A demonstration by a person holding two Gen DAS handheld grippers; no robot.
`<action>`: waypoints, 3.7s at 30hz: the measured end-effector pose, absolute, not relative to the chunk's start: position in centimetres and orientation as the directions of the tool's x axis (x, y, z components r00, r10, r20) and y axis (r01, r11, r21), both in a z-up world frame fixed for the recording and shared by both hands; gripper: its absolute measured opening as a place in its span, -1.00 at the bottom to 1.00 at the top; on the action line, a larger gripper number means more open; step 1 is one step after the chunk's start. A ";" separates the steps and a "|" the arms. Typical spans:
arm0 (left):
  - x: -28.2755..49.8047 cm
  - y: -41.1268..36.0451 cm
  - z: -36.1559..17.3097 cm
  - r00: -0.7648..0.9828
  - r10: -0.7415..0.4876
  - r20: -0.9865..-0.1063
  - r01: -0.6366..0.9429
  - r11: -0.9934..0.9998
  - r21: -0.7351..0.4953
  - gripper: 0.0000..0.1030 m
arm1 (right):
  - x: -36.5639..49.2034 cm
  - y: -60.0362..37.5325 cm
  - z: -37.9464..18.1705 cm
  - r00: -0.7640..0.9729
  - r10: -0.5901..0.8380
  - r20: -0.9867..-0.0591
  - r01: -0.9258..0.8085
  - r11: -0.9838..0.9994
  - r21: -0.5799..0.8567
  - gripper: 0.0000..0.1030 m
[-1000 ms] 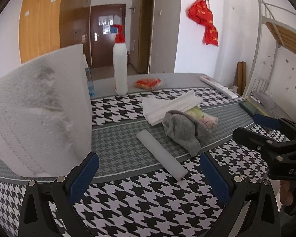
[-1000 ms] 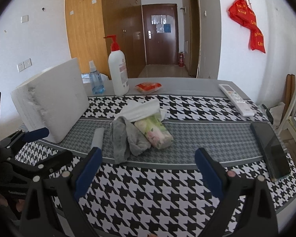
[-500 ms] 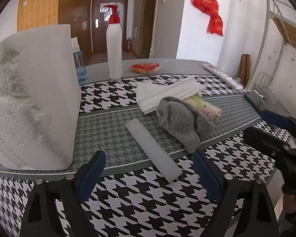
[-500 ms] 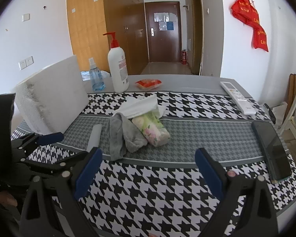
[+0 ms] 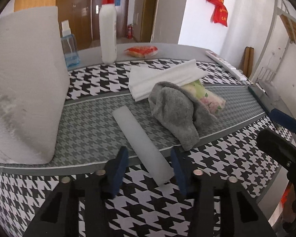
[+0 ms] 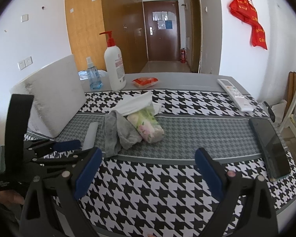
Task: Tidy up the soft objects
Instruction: 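Lower the left gripper onto the white foam strip and close it, then grasp the grey sock with the right gripper while left gripper holds the strip, then lift the foam strip with left gripper while right gripper lifts the grey sock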
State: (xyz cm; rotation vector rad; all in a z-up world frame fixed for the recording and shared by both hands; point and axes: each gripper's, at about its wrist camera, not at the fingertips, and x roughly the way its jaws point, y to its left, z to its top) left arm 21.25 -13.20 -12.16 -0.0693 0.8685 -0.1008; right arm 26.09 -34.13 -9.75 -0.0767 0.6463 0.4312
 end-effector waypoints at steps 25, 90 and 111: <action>20.2 -11.9 -11.1 0.693 -0.051 -0.719 0.072 0.997 -0.001 -0.73 | 27.3 -31.6 -10.4 0.662 0.423 -0.618 -0.476 0.875 0.090 0.88; 20.2 -12.5 -11.8 0.666 -0.067 -0.743 0.118 0.993 0.016 0.10 | 28.7 -31.2 -8.7 0.625 0.475 -0.620 -0.525 0.843 0.116 -0.72; 20.7 -12.6 -12.4 0.629 -0.068 -0.774 0.110 0.994 0.001 -0.54 | 27.5 -32.2 -8.2 0.649 0.462 -0.604 -0.497 0.859 0.122 -0.72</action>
